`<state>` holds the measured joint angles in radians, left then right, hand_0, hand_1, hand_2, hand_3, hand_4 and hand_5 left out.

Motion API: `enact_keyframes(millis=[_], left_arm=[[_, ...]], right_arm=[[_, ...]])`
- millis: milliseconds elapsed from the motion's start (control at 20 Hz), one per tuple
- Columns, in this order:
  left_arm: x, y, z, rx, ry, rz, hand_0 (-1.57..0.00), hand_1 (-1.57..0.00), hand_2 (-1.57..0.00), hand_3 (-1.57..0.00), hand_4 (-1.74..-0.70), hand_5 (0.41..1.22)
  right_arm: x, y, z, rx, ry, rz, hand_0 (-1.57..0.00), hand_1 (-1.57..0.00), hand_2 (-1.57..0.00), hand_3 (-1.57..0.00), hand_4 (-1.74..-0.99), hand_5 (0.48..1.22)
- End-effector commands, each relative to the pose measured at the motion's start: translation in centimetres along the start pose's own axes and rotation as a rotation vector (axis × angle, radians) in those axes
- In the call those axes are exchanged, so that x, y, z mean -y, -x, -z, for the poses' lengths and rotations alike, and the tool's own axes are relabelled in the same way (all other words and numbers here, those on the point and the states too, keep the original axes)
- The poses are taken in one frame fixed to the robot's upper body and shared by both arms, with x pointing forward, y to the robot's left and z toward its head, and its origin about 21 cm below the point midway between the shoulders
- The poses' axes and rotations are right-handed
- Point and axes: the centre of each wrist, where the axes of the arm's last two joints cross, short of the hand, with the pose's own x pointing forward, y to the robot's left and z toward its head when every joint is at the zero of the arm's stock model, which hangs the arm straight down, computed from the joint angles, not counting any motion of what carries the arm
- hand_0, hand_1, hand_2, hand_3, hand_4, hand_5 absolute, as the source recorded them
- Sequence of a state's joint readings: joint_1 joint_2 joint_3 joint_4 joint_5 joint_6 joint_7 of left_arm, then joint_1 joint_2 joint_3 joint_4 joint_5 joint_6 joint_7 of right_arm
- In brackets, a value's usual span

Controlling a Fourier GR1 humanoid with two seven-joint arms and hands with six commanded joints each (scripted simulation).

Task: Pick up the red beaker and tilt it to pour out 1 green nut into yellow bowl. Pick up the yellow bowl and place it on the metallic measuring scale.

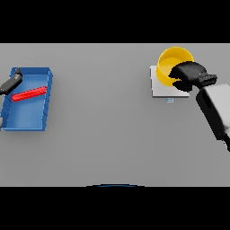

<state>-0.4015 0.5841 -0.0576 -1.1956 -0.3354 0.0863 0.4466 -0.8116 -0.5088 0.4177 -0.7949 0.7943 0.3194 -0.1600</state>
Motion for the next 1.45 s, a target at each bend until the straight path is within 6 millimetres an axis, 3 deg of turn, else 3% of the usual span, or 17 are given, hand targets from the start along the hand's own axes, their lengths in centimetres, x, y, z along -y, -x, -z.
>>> enact_keyframes(millis=[0,150,250,300,400,450,600,750,1000,1400], left_arm=[[0.23,-0.12,-0.17,0.004,0.0,-0.004,0.0,0.0,0.0,0.0,-0.73,0.675],[0.35,-0.49,0.0,0.003,-0.001,0.01,0.0,0.0,0.0,0.0,-0.72,0.671],[0.24,-0.59,-0.05,0.005,-0.004,0.01,0.0,0.0,0.0,0.0,-0.72,0.668],[0.41,-0.6,-0.12,0.01,0.0,0.015,0.0,0.0,0.0,0.0,-0.72,0.667],[0.53,-0.44,-0.11,0.003,0.004,0.014,0.0,0.0,0.0,0.0,-0.72,0.671],[0.17,-0.36,-0.01,-0.002,-0.006,0.011,0.0,0.0,0.0,0.0,-0.72,0.671],[0.14,-0.34,-0.1,0.003,-0.001,0.01,0.0,0.0,0.0,0.0,-0.72,0.667],[0.12,-0.76,0.16,0.005,-0.006,-0.004,0.0,0.0,0.0,0.0,-0.72,0.663],[0.62,-0.4,0.29,0.0,-0.003,0.006,0.0,0.0,0.0,0.0,-0.72,0.664],[0.36,-0.94,0.21,0.001,-0.001,0.009,0.0,0.0,0.0,0.0,-0.73,0.665]], right_arm=[[-0.29,0.44,-0.13,0.008,-0.001,0.012,-1.57,-1.57,-1.36,-1.34,-1.741,1.221],[-0.79,0.2,0.28,0.023,-0.002,0.035,-1.56,-1.57,-1.34,-1.44,-1.741,1.221],[-1.11,0.36,0.32,0.01,-0.006,0.038,-1.46,-1.57,-1.34,-1.45,-1.741,1.221],[-1.22,0.16,0.47,-0.001,-0.004,0.035,-1.45,-1.5,-1.38,-1.39,-1.734,1.221],[-0.89,0.21,0.38,0.018,-0.006,0.045,-1.49,-1.48,-1.45,-1.1,-1.737,1.221],[-0.99,0.31,0.41,0.013,-0.014,0.047,-1.44,-1.34,-1.29,-0.99,-1.688,1.221],[-0.85,-0.03,0.35,0.006,-0.041,0.021,-0.79,-0.71,-0.78,-0.72,-1.609,1.029],[-0.91,0.15,0.48,0.009,-0.06,-0.013,-0.41,-0.36,-0.46,-0.55,-1.567,0.929],[-1.04,0.31,0.47,0.055,-0.044,-0.011,-0.13,-0.12,-0.16,-0.36,-1.542,0.838],[-0.96,0.56,0.49,-0.002,-0.063,0.017,-0.02,-0.02,-0.03,-0.15,-1.478,0.738]])
